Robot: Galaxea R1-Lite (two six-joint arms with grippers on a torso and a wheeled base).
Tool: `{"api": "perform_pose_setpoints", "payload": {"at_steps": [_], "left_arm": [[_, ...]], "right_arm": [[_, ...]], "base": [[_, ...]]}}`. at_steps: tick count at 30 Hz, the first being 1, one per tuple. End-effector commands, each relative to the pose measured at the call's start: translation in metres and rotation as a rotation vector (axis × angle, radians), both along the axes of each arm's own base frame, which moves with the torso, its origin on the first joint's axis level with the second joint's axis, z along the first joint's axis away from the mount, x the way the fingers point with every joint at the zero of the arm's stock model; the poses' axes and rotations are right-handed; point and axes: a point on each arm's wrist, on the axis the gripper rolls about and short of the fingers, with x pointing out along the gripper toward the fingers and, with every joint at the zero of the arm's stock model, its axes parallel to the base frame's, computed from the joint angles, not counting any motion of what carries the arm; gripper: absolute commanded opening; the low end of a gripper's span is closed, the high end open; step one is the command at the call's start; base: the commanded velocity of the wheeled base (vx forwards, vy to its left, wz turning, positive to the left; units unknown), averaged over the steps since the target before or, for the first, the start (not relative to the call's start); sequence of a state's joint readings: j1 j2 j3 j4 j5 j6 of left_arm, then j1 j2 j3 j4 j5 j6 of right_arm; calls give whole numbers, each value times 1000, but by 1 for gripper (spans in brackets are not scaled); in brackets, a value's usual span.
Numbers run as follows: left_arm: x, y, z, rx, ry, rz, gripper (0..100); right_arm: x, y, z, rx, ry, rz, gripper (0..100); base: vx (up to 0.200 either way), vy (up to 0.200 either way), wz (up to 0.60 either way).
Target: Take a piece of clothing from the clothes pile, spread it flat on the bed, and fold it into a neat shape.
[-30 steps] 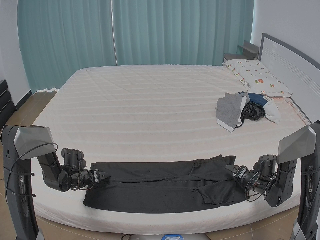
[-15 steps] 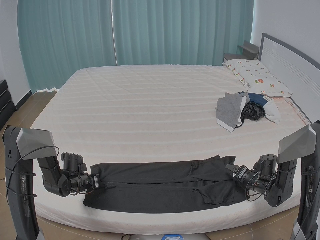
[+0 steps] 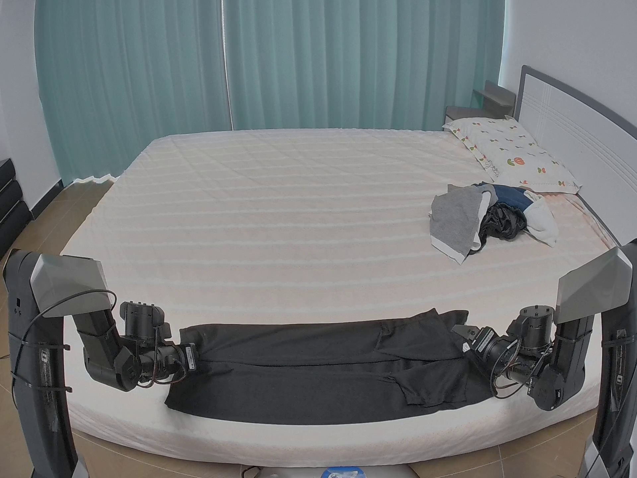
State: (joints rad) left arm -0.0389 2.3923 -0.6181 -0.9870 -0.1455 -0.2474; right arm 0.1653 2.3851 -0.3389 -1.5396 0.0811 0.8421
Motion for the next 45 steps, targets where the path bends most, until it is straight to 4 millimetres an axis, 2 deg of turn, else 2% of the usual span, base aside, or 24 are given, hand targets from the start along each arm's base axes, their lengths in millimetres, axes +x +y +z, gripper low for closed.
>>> {"api": "perform_pose_setpoints", "payload": {"at_steps": [1,8,18,25,32,45], "left_arm": [[0,0,1,-1,-2,0,0],[-1,-1,1,1,-2,-3,0],[7,-3,4,-28,-49,37,0],[12,-17,11,-80,-73,84,0],[10,-38,28,-101,-102,90,0],[0,-58,57,-82,-78,105,0]], "right_arm": [[0,0,0,0,-2,1,100],[0,0,2,1,-8,-1,100],[2,-4,7,6,-26,-14,100],[2,-4,8,7,-27,-14,100],[2,-5,8,7,-29,-16,100],[2,-6,8,7,-29,-20,100]], "base": [[0,0,0],[-171,0,0],[0,0,0],[0,0,0],[0,0,0],[0,-200,0]]}}
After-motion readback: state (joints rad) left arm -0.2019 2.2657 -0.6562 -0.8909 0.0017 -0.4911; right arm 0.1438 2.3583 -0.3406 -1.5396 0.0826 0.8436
